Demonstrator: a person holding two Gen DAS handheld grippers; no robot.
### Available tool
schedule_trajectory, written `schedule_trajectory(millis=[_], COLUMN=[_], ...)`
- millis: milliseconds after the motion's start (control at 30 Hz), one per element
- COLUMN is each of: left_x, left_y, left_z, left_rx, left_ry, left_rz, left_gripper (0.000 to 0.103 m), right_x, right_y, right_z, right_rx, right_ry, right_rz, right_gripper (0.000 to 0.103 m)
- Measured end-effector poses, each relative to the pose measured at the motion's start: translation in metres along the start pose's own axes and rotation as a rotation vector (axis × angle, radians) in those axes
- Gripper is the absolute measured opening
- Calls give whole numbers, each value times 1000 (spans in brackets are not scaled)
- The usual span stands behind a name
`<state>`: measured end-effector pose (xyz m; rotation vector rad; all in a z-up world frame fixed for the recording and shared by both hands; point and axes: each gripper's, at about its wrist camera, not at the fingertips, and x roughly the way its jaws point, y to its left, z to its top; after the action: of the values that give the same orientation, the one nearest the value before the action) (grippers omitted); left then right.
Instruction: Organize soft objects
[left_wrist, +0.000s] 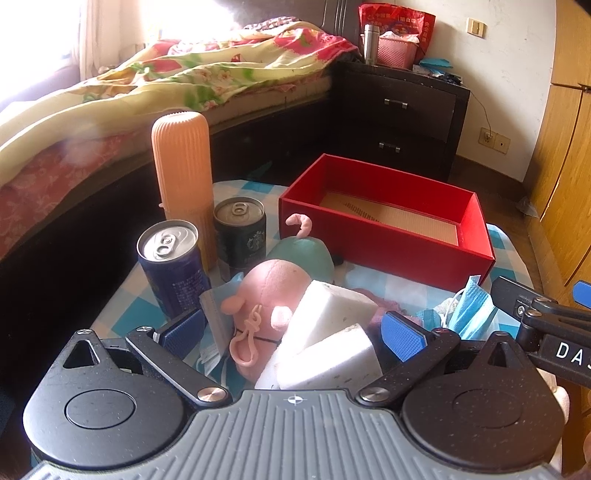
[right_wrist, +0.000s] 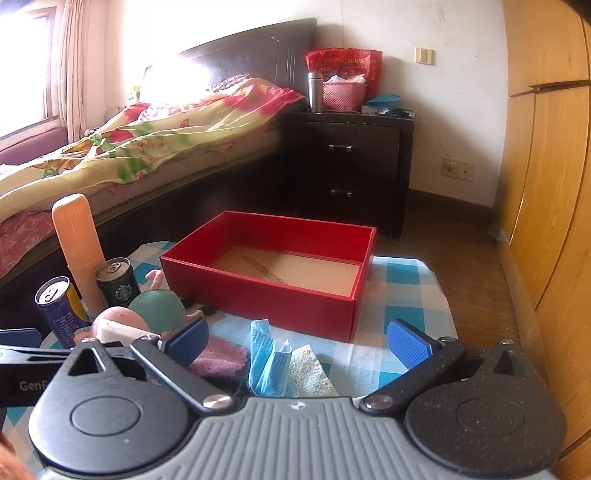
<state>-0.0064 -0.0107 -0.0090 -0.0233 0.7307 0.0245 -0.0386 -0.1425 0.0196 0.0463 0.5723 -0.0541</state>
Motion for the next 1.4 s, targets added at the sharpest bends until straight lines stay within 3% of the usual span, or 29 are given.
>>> schedule_trajectory(millis=[1400], left_x=[1], left_y=[1], left_z=[-1], left_rx=[-8], left_ry=[8], left_rz=[-2], left_gripper=[97], right_x=[2], right_y=[-1], right_z=[-1], right_rx=[14], right_ry=[12], right_rz=[14], right_gripper=[84])
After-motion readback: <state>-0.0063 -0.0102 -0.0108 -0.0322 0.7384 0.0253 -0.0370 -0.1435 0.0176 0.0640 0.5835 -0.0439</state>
